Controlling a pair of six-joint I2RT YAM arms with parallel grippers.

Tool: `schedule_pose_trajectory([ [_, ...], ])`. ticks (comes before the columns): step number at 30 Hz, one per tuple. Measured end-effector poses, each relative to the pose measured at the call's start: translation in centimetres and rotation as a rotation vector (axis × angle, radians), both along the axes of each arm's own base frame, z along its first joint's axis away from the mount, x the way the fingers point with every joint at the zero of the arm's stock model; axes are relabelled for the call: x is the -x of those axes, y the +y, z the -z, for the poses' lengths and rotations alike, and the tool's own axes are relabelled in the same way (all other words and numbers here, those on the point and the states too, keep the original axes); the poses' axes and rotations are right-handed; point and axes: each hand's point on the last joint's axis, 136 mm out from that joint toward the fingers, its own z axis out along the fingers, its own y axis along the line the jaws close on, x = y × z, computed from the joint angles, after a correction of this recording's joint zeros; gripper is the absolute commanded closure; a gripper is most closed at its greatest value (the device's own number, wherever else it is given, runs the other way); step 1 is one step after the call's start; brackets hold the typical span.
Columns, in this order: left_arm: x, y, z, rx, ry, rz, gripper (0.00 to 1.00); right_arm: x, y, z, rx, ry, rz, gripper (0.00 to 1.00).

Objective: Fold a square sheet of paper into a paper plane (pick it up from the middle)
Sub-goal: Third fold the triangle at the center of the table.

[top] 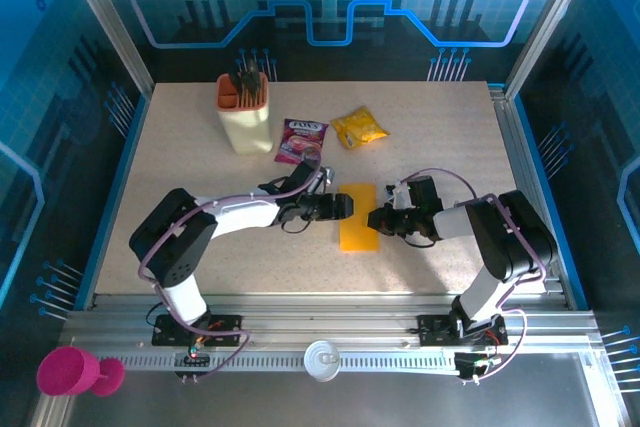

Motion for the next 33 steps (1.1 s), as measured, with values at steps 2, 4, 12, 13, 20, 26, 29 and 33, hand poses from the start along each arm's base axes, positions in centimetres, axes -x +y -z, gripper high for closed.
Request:
schedule_pose_trajectory([
  [2,0.3,-0.2,0.5,-0.006,0.012,0.005,0.22,0.0,0.0,0.0,-0.003,-0.003,-0.002,1.00],
  [4,0.4,-0.4,0.8,-0.005,0.017,0.013,0.22,-0.1,0.1,0.0,-0.006,-0.004,-0.003,1.00],
  [12,0.3,-1.2,1.8,-0.007,0.029,0.027,0.22,-0.2,0.3,0.0,-0.018,-0.013,-0.012,1.00],
  [13,0.3,-1.3,1.8,-0.006,0.030,0.029,0.22,-0.2,0.3,0.0,-0.021,-0.015,-0.013,1.00],
  [20,0.1,-2.1,1.8,0.003,0.026,0.034,0.21,-0.3,0.5,0.0,-0.030,-0.022,-0.018,1.00],
  [26,0.2,-2.4,1.9,0.003,0.027,0.041,0.21,-0.3,0.5,-0.1,-0.033,-0.022,-0.019,1.00],
  [29,0.1,-2.6,1.8,0.010,0.019,0.042,0.21,-0.3,0.4,0.0,-0.034,-0.023,-0.020,1.00],
  [33,-0.3,-3.2,1.2,0.047,-0.006,0.045,0.20,-0.3,0.4,-0.1,-0.037,-0.023,-0.024,1.00],
])
